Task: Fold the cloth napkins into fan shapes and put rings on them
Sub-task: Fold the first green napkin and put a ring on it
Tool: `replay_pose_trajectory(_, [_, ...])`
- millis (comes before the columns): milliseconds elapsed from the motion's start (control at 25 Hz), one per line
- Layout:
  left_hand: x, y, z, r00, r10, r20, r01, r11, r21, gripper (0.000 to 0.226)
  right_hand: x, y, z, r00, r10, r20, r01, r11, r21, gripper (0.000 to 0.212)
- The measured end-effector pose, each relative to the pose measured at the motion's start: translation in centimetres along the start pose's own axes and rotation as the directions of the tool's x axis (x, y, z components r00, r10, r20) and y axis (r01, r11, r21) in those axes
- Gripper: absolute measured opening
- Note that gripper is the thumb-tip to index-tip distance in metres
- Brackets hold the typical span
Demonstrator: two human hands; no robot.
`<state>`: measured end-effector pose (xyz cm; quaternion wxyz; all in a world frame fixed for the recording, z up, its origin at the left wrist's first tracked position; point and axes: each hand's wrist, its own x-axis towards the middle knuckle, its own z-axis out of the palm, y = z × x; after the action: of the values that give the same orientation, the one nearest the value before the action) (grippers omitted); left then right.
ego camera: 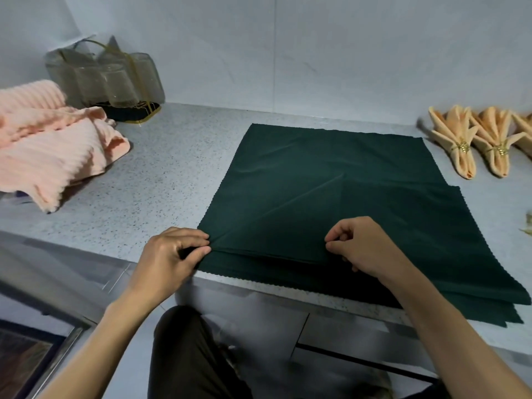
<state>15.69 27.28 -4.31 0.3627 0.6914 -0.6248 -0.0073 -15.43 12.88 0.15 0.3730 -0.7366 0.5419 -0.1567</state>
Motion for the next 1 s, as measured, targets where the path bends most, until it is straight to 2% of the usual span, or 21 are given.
replay_pose_trajectory(80, [-0.1,0.2,-0.2,0.997,-0.069,0.021,0.070,0.997,-0.030,0.010,0.0,0.0,0.0,1.000,0.007,0.002,-0.007,1.000,-0.008,0.012])
replay_pose_trajectory(160, [0.3,0.8,-0.8,0.980,-0.176,0.097,0.182,0.981,-0.061,0.011,0.0,-0.1,-0.1,1.000,0.024,0.007,-0.023,1.000,-0.015,0.012])
replay_pose_trajectory(240, [1.0,1.8,-1.9,0.948,-0.264,0.180,0.268,0.963,0.003,0.007,0.1,-0.1,-0.2,0.999,0.032,0.015,-0.031,0.999,-0.028,0.012])
replay_pose_trajectory(280, [1.5,2.7,-2.0,0.949,-0.266,0.171,0.253,0.963,0.094,0.006,0.1,-0.2,-0.2,0.999,0.034,0.015,-0.034,0.999,-0.033,0.012])
replay_pose_trajectory(360, [2.5,5.3,-0.8,0.987,-0.131,0.097,0.105,0.966,0.235,0.029,0.2,-0.1,-0.1,0.999,0.032,0.008,-0.032,0.999,-0.039,0.013])
replay_pose_trajectory(440, [3.8,8.9,2.8,0.985,-0.047,0.167,0.015,0.982,0.188,0.045,0.1,0.0,0.0,1.000,0.001,0.002,-0.001,0.998,-0.065,0.017])
replay_pose_trajectory(560, [5.7,12.0,9.1,0.924,-0.143,0.355,0.030,0.952,0.305,0.057,-0.4,-0.3,-0.2,0.999,-0.031,-0.020,0.029,0.994,-0.108,0.019])
replay_pose_trajectory(680, [5.9,11.7,11.4,0.901,-0.166,0.401,-0.018,0.909,0.416,0.063,-0.9,-0.5,-0.3,0.999,-0.024,-0.029,0.018,0.984,-0.177,0.012])
replay_pose_trajectory(720, [5.7,11.5,11.5,0.902,-0.153,0.404,-0.035,0.906,0.422,0.070,-1.0,-0.7,0.0,0.996,-0.039,-0.081,0.018,0.967,-0.253,0.009])
replay_pose_trajectory(800, [5.6,11.3,11.4,0.896,-0.137,0.423,-0.062,0.904,0.422,0.082,-0.5,-1.6,1.4,0.948,-0.197,-0.252,0.076,0.905,-0.419,0.014])
replay_pose_trajectory(840, [5.6,11.3,11.2,0.887,-0.130,0.443,-0.081,0.901,0.427,0.084,0.2,-2.2,2.4,0.918,-0.288,-0.273,0.143,0.881,-0.450,0.020])
replay_pose_trajectory(920, [5.5,11.2,11.2,0.873,-0.096,0.478,-0.140,0.890,0.434,0.083,2.6,-3.0,4.6,0.935,-0.334,-0.117,0.244,0.849,-0.468,0.042])
replay_pose_trajectory(1000, [5.4,11.3,10.9,0.881,-0.099,0.462,-0.122,0.898,0.424,0.080,5.6,-2.9,5.3,0.984,-0.171,0.037,0.169,0.866,-0.471,0.060])
